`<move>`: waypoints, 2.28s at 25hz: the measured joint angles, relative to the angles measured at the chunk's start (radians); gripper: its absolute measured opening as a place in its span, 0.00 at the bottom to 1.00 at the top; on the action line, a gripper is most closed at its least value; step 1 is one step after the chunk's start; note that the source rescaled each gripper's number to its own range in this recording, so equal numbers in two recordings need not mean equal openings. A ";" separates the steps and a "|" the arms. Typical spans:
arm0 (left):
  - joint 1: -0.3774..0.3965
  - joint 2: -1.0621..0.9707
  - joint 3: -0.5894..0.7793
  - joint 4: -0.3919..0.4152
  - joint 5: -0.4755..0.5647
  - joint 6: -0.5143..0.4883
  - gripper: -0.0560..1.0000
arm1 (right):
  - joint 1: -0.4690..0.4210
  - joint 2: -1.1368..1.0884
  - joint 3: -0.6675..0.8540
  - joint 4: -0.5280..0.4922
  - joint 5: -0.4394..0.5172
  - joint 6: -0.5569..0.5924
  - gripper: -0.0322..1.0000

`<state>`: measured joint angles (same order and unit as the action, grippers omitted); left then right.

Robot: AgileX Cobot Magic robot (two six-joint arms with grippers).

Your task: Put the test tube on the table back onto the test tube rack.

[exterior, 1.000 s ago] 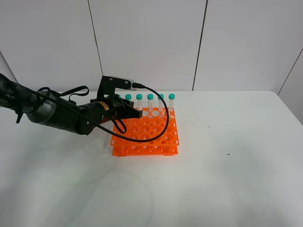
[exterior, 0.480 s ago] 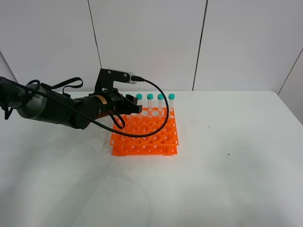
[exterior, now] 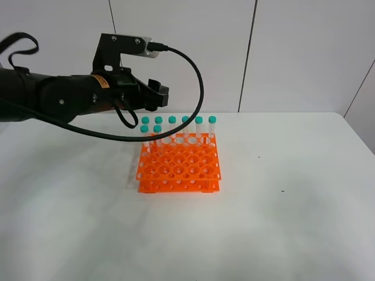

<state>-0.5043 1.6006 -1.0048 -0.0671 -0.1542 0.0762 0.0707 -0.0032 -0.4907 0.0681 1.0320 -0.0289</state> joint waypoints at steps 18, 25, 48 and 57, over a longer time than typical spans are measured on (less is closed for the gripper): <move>0.250 0.024 -0.143 0.006 1.050 -0.065 1.00 | 0.000 0.000 0.000 0.001 0.000 0.000 1.00; 0.369 -0.014 -0.143 0.006 1.119 -0.082 1.00 | 0.000 0.000 0.000 0.001 0.000 0.000 1.00; 0.523 -0.664 0.290 0.037 1.303 -0.066 1.00 | 0.000 0.000 0.000 0.001 0.000 0.000 1.00; 0.523 -1.156 0.498 0.036 1.215 -0.076 1.00 | 0.000 0.000 0.000 0.001 0.000 0.000 1.00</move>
<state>0.0189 0.4444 -0.5070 -0.0308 1.0608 0.0000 0.0707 -0.0032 -0.4907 0.0689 1.0320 -0.0289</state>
